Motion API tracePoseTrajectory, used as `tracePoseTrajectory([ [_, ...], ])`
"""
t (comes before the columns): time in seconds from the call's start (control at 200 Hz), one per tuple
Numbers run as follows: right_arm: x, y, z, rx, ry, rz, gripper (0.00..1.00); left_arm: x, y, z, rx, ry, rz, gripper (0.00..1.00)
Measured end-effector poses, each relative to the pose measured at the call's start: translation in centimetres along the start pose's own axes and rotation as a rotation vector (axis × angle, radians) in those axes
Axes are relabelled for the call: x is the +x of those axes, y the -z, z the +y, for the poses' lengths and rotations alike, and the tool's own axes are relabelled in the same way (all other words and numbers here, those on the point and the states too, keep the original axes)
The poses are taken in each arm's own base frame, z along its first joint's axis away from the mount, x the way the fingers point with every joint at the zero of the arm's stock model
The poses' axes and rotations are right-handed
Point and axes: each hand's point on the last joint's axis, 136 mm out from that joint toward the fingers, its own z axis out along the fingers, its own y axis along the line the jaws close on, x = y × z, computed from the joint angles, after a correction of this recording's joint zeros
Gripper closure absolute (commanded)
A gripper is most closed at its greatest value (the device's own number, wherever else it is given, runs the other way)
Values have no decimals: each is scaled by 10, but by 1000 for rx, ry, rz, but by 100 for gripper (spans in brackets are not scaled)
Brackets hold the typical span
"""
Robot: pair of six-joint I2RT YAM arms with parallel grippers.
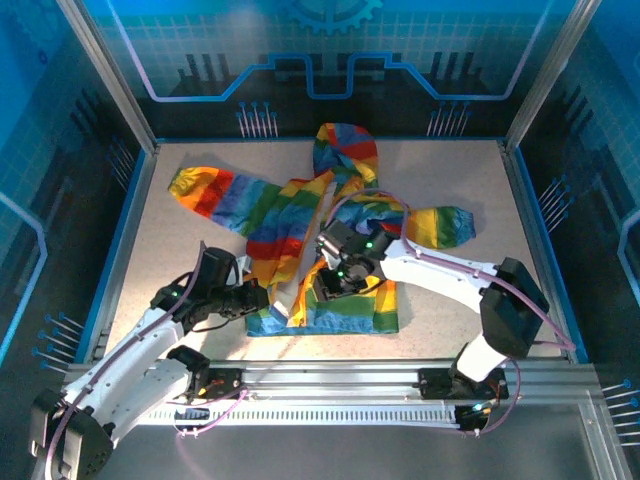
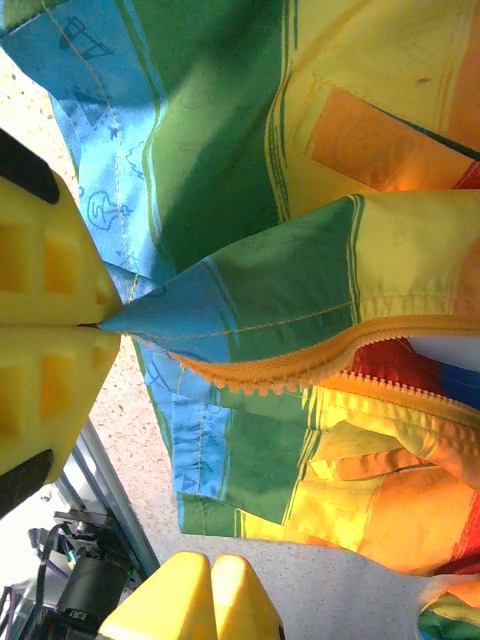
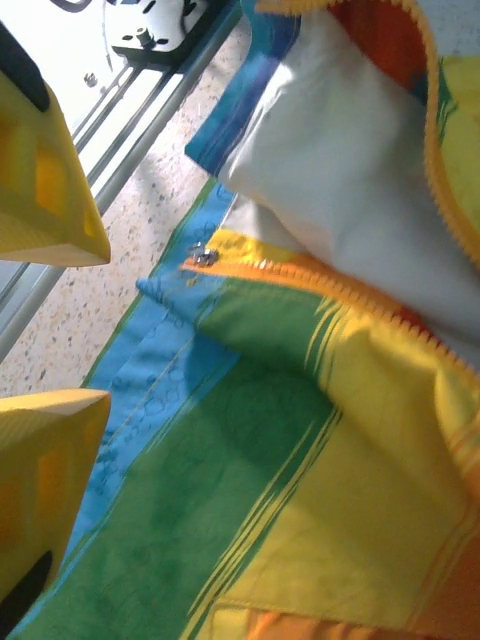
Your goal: Zip up the jacket
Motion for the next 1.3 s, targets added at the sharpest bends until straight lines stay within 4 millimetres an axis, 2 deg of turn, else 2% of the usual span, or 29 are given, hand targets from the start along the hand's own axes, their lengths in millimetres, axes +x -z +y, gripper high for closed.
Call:
tracePoseTrajectory([
  [0.11,10,-14,-2,-15,-36,14,58,1,0,1,-1,1,2,100],
  [0.42,25,-65,14,-93,-136,66,56,2,-1,1,1,3,9,100],
  [0.65,31,-85,19,-108,-160,101,58,3,-2,2,0,3,10,100],
  [0.815,32,-89,20,-111,-166,116,59,3,-3,3,-1,4,12,100],
  [0.866,32,-91,20,-112,-167,123,62,4,-3,4,-1,4,12,100],
  [1.041,30,-94,22,-113,-169,129,100,4,-3,4,-1,4,13,100],
  [1.181,21,-85,25,-108,-141,88,100,3,-4,-2,29,-6,19,100],
  [1.301,8,-51,31,-121,-96,-7,100,-1,-5,-13,67,-23,27,100],
])
